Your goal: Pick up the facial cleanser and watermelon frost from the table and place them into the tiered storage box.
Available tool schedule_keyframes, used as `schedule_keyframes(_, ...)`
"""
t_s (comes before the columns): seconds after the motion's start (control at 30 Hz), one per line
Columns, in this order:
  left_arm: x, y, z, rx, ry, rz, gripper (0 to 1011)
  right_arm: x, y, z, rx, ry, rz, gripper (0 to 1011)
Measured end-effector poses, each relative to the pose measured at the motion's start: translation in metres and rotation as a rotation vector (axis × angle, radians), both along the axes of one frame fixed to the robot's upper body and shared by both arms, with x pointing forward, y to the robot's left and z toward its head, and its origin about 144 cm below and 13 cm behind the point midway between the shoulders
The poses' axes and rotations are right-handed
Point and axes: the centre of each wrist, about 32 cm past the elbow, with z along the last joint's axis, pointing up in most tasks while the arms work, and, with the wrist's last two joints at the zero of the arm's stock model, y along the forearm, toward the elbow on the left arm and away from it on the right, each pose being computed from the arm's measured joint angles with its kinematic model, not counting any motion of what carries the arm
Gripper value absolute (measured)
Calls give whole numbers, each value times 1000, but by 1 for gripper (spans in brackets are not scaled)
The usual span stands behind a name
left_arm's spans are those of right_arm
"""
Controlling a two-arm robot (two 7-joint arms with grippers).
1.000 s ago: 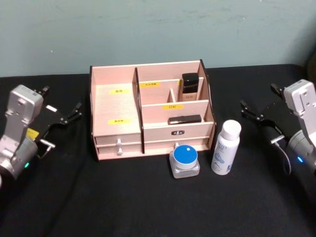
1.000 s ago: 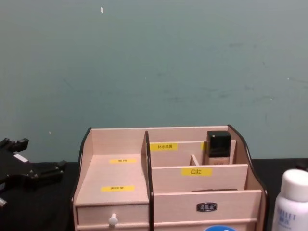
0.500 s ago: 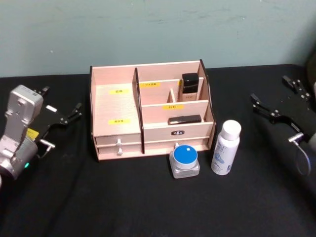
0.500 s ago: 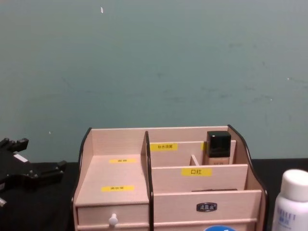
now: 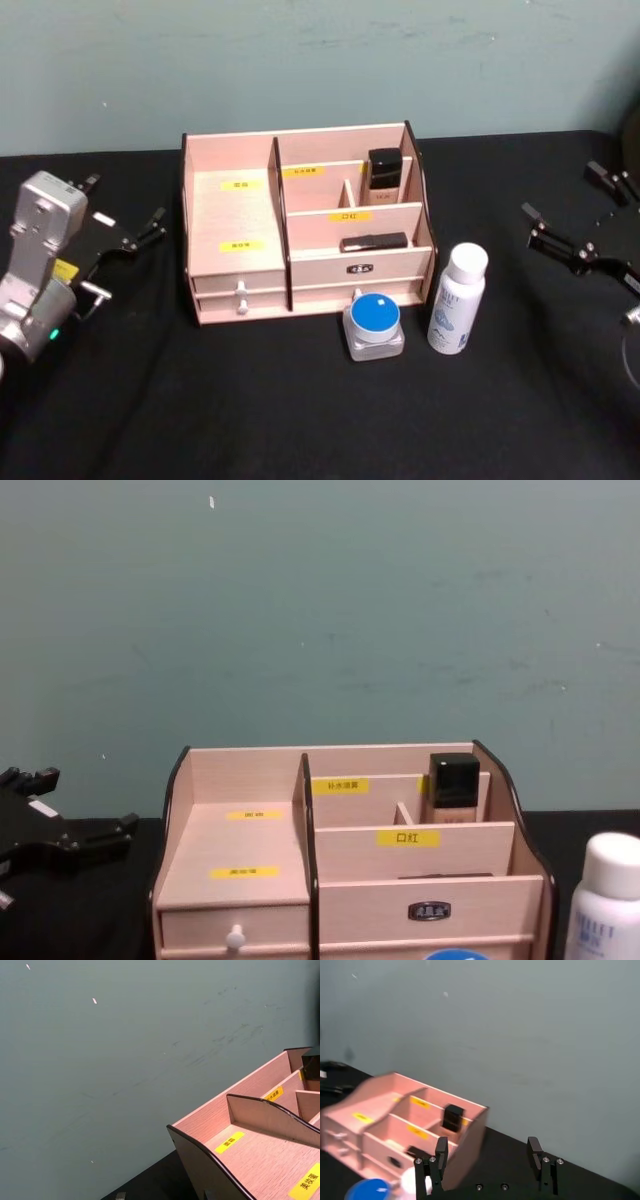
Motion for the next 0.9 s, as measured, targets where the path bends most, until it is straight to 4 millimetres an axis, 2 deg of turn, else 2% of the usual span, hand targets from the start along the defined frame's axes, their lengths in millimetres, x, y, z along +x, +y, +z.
schedule_keyframes(0.2,0,0,0,0,0,0,1009,-25,4,4,76,48,98,1002)
schedule_keyframes(0.4,0,0,0,0,0,0,1010,-38,7,-2,101,138,131,1003)
schedule_keyframes(0.9,0,0,0,0,0,0,1010,-38,7,-33,96,300,130,1003)
